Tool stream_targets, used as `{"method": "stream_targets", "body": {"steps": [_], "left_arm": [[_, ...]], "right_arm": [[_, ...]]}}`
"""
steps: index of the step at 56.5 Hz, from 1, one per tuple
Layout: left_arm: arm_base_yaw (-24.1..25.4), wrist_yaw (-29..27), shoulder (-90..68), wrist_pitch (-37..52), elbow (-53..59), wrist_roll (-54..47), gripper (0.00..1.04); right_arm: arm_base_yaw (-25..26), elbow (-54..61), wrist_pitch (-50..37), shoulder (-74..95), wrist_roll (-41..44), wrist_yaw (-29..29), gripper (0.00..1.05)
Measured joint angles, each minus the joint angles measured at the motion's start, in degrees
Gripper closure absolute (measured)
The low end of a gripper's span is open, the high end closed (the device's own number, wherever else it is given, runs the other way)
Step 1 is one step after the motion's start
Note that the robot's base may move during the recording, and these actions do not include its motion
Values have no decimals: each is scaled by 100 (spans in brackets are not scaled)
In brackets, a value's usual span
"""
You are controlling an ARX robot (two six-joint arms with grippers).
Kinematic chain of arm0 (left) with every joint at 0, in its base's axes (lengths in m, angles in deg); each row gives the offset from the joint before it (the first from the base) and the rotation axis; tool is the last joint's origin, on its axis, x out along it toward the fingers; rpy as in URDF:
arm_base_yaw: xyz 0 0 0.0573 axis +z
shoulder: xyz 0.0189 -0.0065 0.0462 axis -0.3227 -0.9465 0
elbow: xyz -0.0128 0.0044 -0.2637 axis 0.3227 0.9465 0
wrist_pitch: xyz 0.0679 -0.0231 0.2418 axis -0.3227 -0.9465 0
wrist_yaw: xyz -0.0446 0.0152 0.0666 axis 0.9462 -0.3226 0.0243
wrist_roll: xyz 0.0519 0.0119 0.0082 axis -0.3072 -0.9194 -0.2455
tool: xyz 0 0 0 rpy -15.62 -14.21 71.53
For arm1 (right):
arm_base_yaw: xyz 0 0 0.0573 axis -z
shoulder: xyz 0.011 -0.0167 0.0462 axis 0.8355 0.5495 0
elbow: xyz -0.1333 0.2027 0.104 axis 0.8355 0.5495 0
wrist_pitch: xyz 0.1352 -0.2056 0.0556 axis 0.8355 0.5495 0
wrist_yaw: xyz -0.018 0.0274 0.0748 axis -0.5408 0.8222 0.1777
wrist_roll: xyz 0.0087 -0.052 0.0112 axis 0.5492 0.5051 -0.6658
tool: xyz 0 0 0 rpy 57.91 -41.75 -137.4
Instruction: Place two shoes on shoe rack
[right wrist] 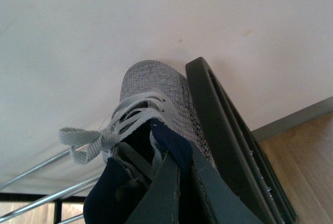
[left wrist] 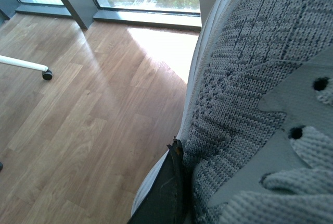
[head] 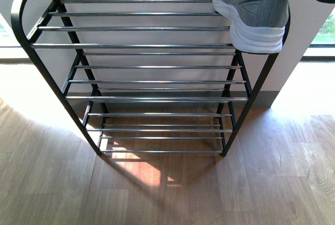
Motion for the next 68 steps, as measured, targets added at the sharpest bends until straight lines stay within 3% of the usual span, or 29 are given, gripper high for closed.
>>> {"method": "stream_targets", "body": {"steps": [18, 32, 37, 50, 54, 55, 61, 68], "left_arm": [[0, 0, 0, 0, 0, 0, 102], [0, 0, 0, 0, 0, 0, 102], [0, 2, 0, 0, 0, 0, 102], [0, 0, 0, 0, 0, 0, 102], [0, 0, 0, 0, 0, 0, 102], [0, 0, 0, 0, 0, 0, 102], [0, 22, 0, 0, 0, 0, 102], [0, 11, 0, 0, 0, 0, 102]], "right_arm": [[-26, 46, -136, 0, 74, -17, 101], [-74, 138, 52, -273, -83, 341, 52], [-42, 186, 450, -579, -68, 446, 40], [595, 981, 782, -2138, 1486, 710, 7], [765, 1215, 461, -2409, 1932, 623, 12], [848, 1432, -109, -2535, 2347, 599, 17], [903, 2367, -1578, -2881, 3248, 656, 36], [887, 3060, -1954, -3139, 3543, 743, 52]]}}
